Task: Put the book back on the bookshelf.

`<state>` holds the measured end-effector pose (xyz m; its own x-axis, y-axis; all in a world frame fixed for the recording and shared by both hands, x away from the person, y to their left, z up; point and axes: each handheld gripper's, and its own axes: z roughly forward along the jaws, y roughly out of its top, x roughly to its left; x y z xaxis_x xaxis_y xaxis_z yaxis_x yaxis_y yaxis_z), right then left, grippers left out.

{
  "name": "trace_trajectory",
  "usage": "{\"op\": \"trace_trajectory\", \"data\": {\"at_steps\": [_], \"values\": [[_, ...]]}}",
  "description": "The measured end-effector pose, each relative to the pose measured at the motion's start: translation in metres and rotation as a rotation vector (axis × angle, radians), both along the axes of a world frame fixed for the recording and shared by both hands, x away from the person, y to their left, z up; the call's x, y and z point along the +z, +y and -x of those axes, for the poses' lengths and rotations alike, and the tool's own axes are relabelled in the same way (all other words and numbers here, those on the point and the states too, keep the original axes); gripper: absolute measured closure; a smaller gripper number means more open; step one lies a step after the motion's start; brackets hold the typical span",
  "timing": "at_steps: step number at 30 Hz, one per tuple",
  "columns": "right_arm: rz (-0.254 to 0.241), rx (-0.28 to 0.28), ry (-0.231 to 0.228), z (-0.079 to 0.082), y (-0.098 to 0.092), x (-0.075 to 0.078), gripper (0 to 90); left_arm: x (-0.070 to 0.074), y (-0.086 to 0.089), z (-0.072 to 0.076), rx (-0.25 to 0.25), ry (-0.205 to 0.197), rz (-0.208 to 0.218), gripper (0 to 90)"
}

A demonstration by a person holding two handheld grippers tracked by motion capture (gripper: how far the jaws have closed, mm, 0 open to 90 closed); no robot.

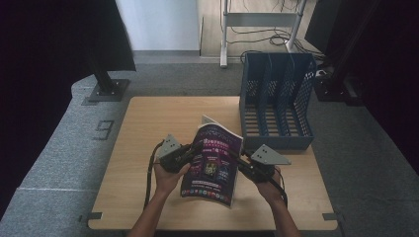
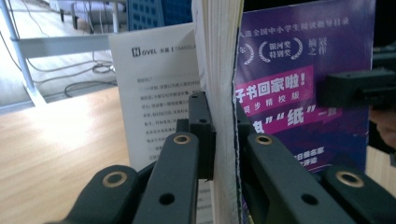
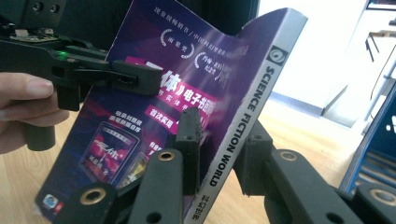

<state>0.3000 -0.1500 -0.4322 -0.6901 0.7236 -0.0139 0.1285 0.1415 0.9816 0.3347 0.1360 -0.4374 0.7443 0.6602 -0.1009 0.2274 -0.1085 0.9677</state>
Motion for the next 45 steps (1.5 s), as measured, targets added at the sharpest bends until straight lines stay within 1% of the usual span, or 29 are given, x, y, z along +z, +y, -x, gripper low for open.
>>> {"op": "trace_trajectory", "data": {"at_steps": [2,5,7,8,10,12,14,15,16,18,19,22,24,27,28,31,33,35,37,39,40,41,44,45], "values": [[-0.006,0.006,-0.005,0.001,-0.001,0.001,74.7,0.0,0.001,-0.001,0.001,0.002,0.004,85.9],[-0.003,0.009,-0.005,0.001,0.0,0.0,75.1,-0.003,0.002,0.0,0.003,0.002,0.008,85.7],[-0.01,0.013,0.002,0.001,-0.001,0.0,75.4,-0.005,0.005,0.001,-0.004,0.008,0.024,85.6],[-0.018,0.027,0.005,0.002,-0.001,0.0,75.8,-0.005,0.008,0.003,-0.012,0.009,0.032,85.0],[-0.019,0.032,0.003,0.002,-0.001,0.0,75.9,-0.005,0.01,0.004,-0.014,0.008,0.031,84.8],[-0.017,0.053,-0.002,0.005,0.001,0.001,76.4,-0.006,0.013,0.005,-0.017,0.007,0.037,83.5],[-0.018,0.064,-0.002,0.006,0.001,0.001,76.5,-0.007,0.016,0.007,-0.023,0.007,0.046,83.3],[-0.016,0.081,-0.008,0.007,0.002,0.002,76.5,-0.008,0.018,0.008,-0.033,0.01,0.06,83.6],[-0.016,0.081,-0.008,0.007,0.002,0.002,76.5,-0.008,0.018,0.008,-0.033,0.01,0.06,83.8],[-0.025,0.1,0.0,0.007,0.003,0.002,76.1,-0.008,0.02,0.007,-0.042,0.015,0.061,84.2],[-0.04,0.117,0.008,0.006,0.003,0.001,75.0,-0.008,0.021,0.007,-0.05,0.017,0.061,84.9],[-0.047,0.126,0.021,0.004,0.005,-0.001,74.6,-0.009,0.022,0.007,-0.05,0.016,0.06,85.4],[-0.047,0.12,0.028,0.0,0.008,-0.003,73.9,-0.009,0.022,0.007,-0.048,0.013,0.059,85.7],[-0.04,0.111,0.025,0.0,0.009,-0.003,74.0,-0.01,0.022,0.007,-0.046,0.013,0.06,85.9],[-0.024,0.095,0.018,0.001,0.01,-0.002,75.0,-0.01,0.022,0.007,-0.043,0.013,0.062,86.0],[-0.002,0.072,0.009,0.003,0.011,-0.001,76.1,-0.01,0.02,0.007,-0.038,0.004,0.063,86.0],[0.004,0.068,0.006,0.003,0.011,-0.001,76.1,-0.01,0.019,0.007,-0.037,0.001,0.062,86.0],[0.018,0.06,-0.009,0.005,0.011,0.0,75.9,-0.009,0.017,0.004,-0.038,-0.002,0.064,86.0],[0.033,0.048,-0.027,0.006,0.01,0.002,75.9,-0.006,0.014,0.001,-0.043,-0.017,0.053,85.9],[0.044,0.033,-0.059,0.008,0.008,0.003,76.4,-0.003,0.012,-0.002,-0.05,-0.025,0.04,85.7],[0.044,0.033,-0.059,0.008,0.008,0.003,76.4,-0.003,0.012,-0.002,-0.05,-0.025,0.04,85.5],[0.04,0.026,-0.092,0.01,0.005,0.005,77.5,-0.001,0.01,-0.002,-0.054,-0.036,0.04,85.2],[0.036,0.02,-0.099,0.011,0.002,0.005,78.5,-0.002,0.009,-0.001,-0.052,-0.038,0.044,83.5],[0.03,0.02,-0.094,0.011,0.0,0.005,78.4,-0.002,0.01,0.001,-0.062,-0.038,0.059,83.2]]}}
